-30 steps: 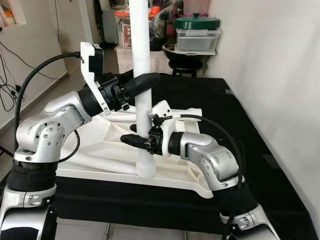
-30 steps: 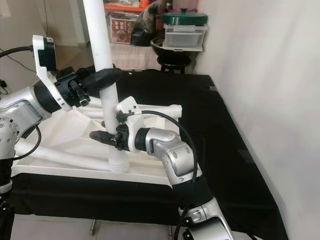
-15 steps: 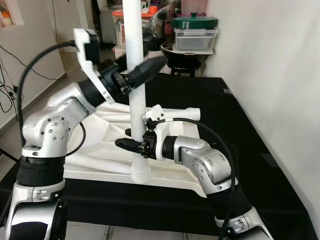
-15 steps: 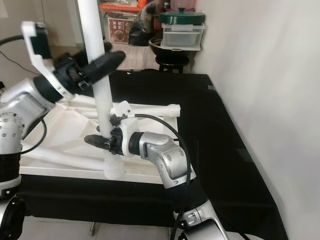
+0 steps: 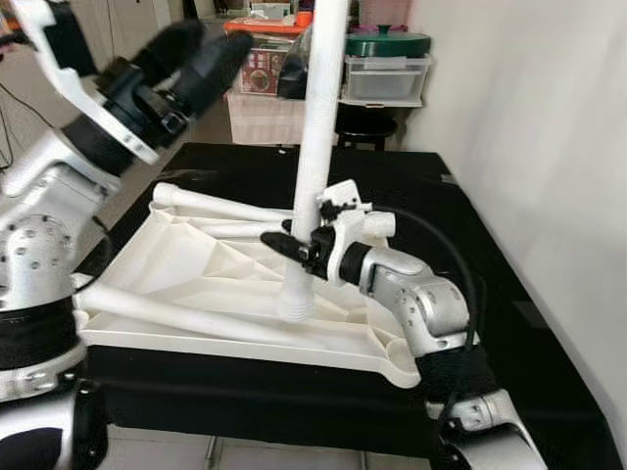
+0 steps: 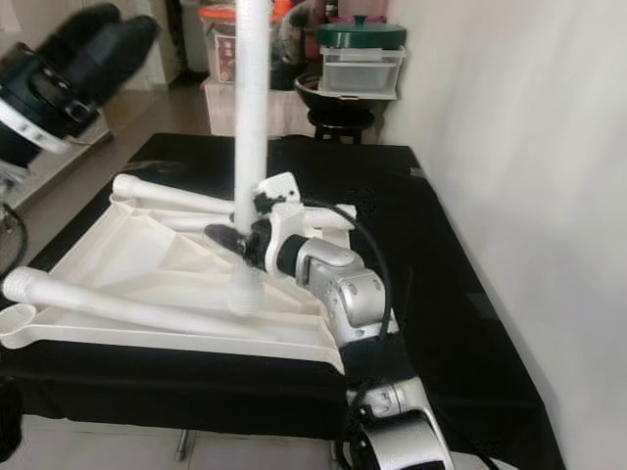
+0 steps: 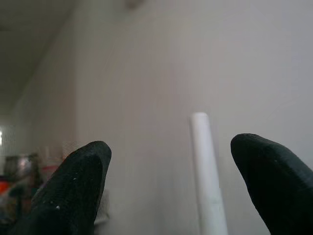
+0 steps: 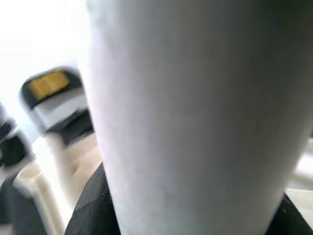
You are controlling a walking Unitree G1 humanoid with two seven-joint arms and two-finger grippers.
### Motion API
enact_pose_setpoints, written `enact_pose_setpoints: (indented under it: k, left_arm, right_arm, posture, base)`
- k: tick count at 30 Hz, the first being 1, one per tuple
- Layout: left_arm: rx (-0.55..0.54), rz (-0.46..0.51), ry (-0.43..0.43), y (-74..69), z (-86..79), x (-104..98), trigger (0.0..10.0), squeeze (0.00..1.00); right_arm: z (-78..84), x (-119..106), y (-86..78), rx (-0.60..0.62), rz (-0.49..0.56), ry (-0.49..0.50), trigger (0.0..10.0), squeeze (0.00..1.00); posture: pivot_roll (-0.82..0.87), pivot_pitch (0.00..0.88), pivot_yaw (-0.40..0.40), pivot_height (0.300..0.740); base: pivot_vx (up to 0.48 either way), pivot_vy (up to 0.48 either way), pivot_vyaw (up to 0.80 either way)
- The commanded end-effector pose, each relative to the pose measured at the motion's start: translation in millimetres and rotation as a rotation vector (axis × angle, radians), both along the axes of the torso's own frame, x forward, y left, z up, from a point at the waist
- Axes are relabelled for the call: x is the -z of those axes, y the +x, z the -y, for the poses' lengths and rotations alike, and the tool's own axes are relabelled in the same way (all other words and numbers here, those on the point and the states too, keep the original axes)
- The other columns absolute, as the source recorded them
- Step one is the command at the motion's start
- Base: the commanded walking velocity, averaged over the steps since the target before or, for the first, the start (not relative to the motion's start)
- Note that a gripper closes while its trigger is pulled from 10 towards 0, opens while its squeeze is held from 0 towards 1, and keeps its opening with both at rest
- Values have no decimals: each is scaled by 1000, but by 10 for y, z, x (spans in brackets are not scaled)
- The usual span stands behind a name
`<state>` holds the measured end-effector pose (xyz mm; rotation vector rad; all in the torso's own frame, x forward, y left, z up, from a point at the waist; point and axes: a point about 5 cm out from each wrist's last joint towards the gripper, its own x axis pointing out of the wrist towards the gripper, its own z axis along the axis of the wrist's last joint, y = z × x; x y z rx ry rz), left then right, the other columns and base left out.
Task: Building children table
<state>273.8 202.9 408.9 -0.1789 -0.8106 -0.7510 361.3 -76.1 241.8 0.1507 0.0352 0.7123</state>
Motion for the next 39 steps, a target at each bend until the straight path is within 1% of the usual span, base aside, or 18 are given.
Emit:
enact_pose_setpoints:
  k: [1,2,3,4,5,6,7,8,9,10,12,16,19,20,22,27,34,39]
  left_arm:
    - [-58,-16,-21,-8,-96,55,10000,1000]
    - [-90,-67,-33,36,-129,177,10000,1000]
    - [-139,-124,-26,90,-145,344,10000,1000]
    - [-139,-124,-26,90,-145,344,10000,1000]
    - [-209,-238,-20,167,-119,721,10000,0]
    - [-209,-238,-20,167,-119,721,10000,0]
    - [-239,-288,-22,187,-86,887,10000,0]
    - [-265,-330,-25,197,-57,1013,10000,0]
    - [-331,-398,-32,214,-38,1198,10000,0]
    - [-331,-398,-32,214,-38,1198,10000,0]
    - [-393,-445,-22,218,-56,1328,10000,0]
    - [-448,-478,-15,207,-93,1409,10000,0]
    - [-529,-518,-34,164,-152,1528,10000,0]
    - [-531,-548,-42,124,-128,1621,10000,0]
    - [-530,-568,-46,93,-108,1682,10000,0]
    - [-467,-722,-13,-146,181,2137,10000,0]
    - [-466,-787,91,-352,434,2407,10000,0]
    - [-483,-788,132,-435,510,2474,10000,0]
  right_arm:
    - [34,-58,29,23,15,38,8588,0]
    - [53,-74,33,28,21,50,10000,0]
    - [71,-94,33,37,29,62,10000,0]
    - [71,-94,33,37,29,62,10000,0]
    - [114,-155,22,96,124,21,10000,0]
    - [114,-155,22,96,124,21,10000,0]
    - [130,-167,23,134,170,-13,10000,0]
    - [139,-165,23,150,184,-27,10000,0]
    - [143,-142,21,146,175,-26,10000,0]
    - [143,-142,21,146,175,-26,10000,0]
    - [143,-103,1,127,168,-28,10000,0]
    - [136,-63,-8,111,159,-28,10000,0]
    - [135,-42,-46,69,152,30,10000,0]
    - [140,-28,-71,57,161,40,10000,0]
    - [143,-19,-89,49,169,44,10000,0]
    - [114,12,-188,-25,167,110,10000,0]
    - [48,15,-283,-94,177,143,10000,0]
    - [21,14,-330,-118,192,150,10000,0]
  posture:
    - [-28,0,-25,740]
    - [-29,0,-26,740]
    - [-30,0,-27,740]
    - [-30,0,-27,740]
    - [-31,0,-27,740]
    - [-31,0,-27,740]
    - [-30,0,-30,740]
    - [-30,0,-31,740]
    - [-28,2,-34,740]
    - [-28,2,-34,740]
    - [-26,16,-37,740]
    - [-27,30,-31,740]
    - [-28,49,-25,740]
    - [-29,55,-23,740]
    - [-29,58,-23,740]
    - [-28,85,-21,740]
    - [-23,112,-27,740]
    - [-24,123,-28,740]
  base:
    - [0,0,0]
    - [0,0,0]
    - [0,0,0]
    - [0,0,0]
    - [0,0,0]
    - [0,0,0]
    - [0,0,0]
    - [0,0,0]
    - [0,0,0]
    - [0,0,0]
    - [0,0,0]
    - [0,0,0]
    - [0,0,0]
    - [0,0,0]
    - [0,0,0]
    - [0,0,0]
    - [0,0,0]
    - [0,0,0]
